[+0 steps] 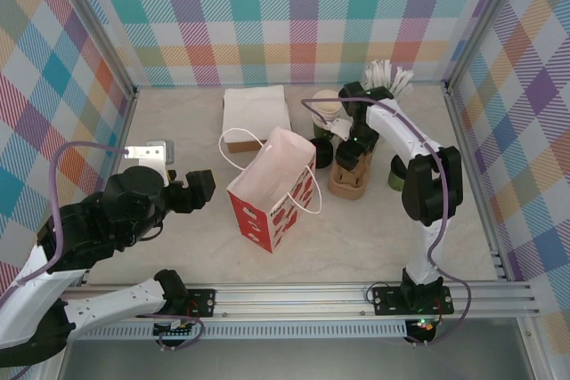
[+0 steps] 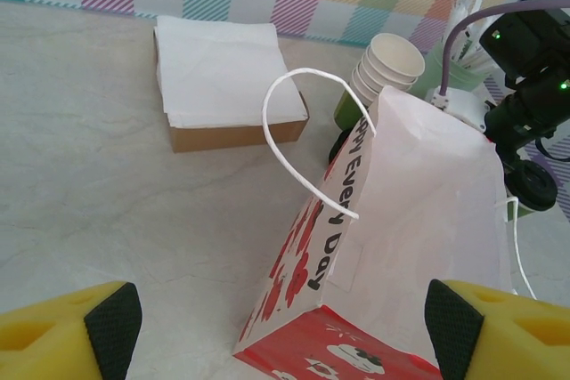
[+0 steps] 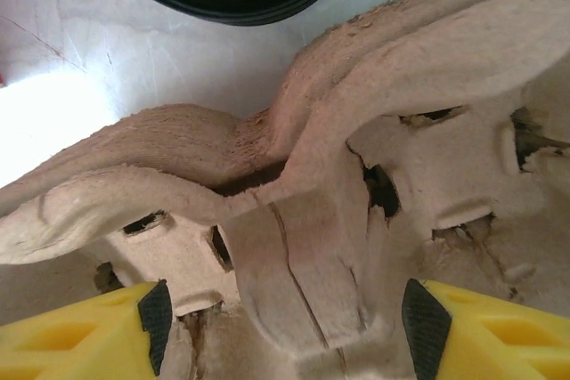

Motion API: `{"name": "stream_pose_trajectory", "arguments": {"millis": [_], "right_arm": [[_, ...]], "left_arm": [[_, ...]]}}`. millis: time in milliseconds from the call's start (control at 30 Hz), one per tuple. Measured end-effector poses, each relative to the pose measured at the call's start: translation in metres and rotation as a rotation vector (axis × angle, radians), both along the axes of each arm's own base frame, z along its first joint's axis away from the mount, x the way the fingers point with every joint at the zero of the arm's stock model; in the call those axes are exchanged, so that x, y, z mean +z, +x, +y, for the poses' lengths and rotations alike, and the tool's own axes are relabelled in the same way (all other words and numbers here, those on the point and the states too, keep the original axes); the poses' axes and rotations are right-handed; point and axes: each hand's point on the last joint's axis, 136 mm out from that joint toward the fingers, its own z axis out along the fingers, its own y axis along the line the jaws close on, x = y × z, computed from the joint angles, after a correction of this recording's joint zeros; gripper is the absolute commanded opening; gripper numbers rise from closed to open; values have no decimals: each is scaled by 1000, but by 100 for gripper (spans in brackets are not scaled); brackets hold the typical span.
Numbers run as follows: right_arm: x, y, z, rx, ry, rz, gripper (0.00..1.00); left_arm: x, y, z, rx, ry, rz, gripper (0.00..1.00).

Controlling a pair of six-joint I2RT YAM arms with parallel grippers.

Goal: Pack the takeout coffee

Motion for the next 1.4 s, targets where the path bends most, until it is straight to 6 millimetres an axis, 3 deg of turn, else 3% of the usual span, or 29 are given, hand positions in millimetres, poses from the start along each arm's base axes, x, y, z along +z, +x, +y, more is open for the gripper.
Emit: {"name": "stream_pose_trajectory", "arguments": {"millis": [267,567,1000,1400], "right_arm": [[-12,1,-2,4,-26,23,61],[-11,2,-3,3,-29,21,50],[2,6,0,5,-21,0,43],[2,5,0,5,-22,4,40]], "left_arm": [[-4,3,-4,-1,18,13,86],[-5,4,-6,-1,25,18,86],[-8,6,-9,-1,36,26,86],[-11,8,-11,-2,48,35,86]]}}
